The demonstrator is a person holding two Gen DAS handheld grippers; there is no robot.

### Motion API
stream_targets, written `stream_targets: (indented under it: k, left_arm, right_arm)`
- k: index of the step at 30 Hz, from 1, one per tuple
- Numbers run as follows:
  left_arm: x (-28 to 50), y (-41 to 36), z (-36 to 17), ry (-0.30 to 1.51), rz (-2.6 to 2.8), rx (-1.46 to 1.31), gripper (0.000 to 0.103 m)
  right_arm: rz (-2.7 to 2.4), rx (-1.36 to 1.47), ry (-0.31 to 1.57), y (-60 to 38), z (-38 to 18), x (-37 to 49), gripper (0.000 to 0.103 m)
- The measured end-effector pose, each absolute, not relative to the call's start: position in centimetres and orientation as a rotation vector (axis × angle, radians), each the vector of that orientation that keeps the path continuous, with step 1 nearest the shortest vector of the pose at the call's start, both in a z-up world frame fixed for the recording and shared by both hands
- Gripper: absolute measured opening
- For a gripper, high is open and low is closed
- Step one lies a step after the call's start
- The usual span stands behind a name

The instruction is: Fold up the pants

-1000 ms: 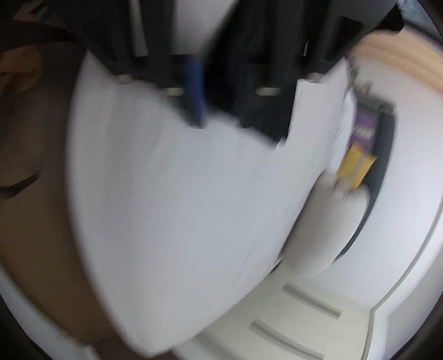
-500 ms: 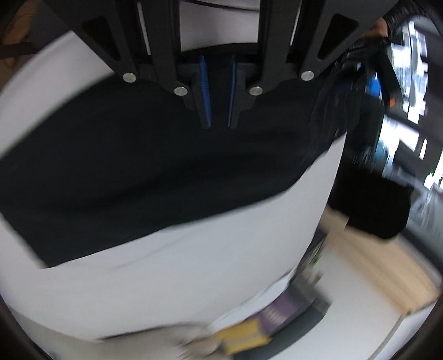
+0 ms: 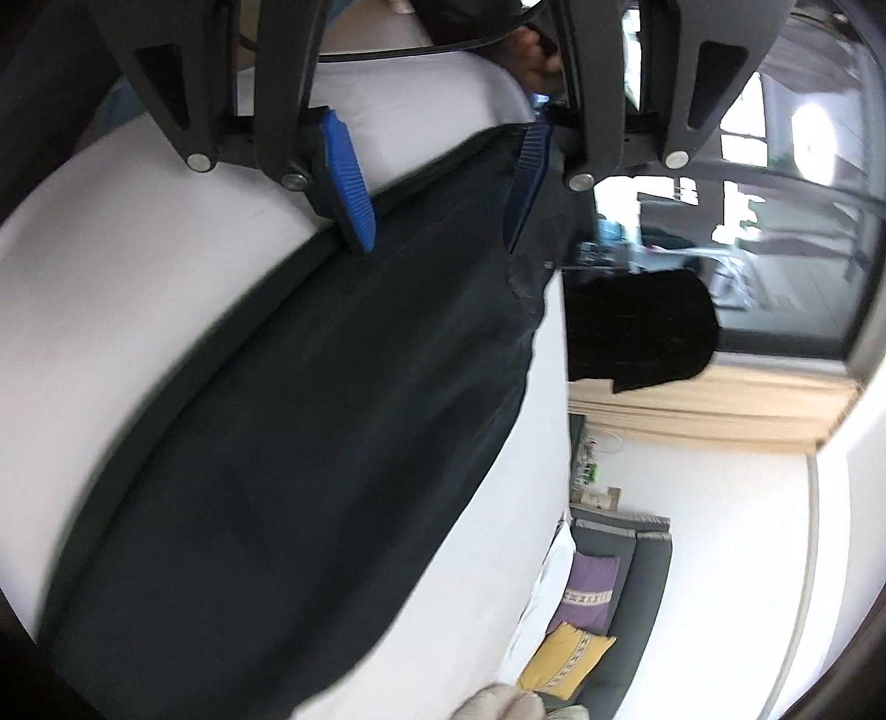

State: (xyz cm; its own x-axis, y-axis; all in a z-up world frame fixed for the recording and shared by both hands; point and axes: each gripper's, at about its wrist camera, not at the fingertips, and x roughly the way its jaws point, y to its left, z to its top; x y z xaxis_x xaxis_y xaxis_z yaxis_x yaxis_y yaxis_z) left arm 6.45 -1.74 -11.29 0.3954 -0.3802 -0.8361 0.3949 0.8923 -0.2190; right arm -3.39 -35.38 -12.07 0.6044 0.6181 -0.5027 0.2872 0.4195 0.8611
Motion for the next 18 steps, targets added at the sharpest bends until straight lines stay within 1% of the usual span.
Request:
stream_targets:
  k: [3,18]
  left_arm:
    - [6.4,-1.5,-11.2,1.056,-0.489,0.01,0.083]
    - [6.7,-1.4,-10.9,1.058,-0.485,-0.001,0.083]
  right_arm:
    - [0.242,1.158,0.992,-34.7,-12.9,-3.5,0.053]
    - [0.24,1.293,1.044,-34.2,-14.7,-3.4,0.052]
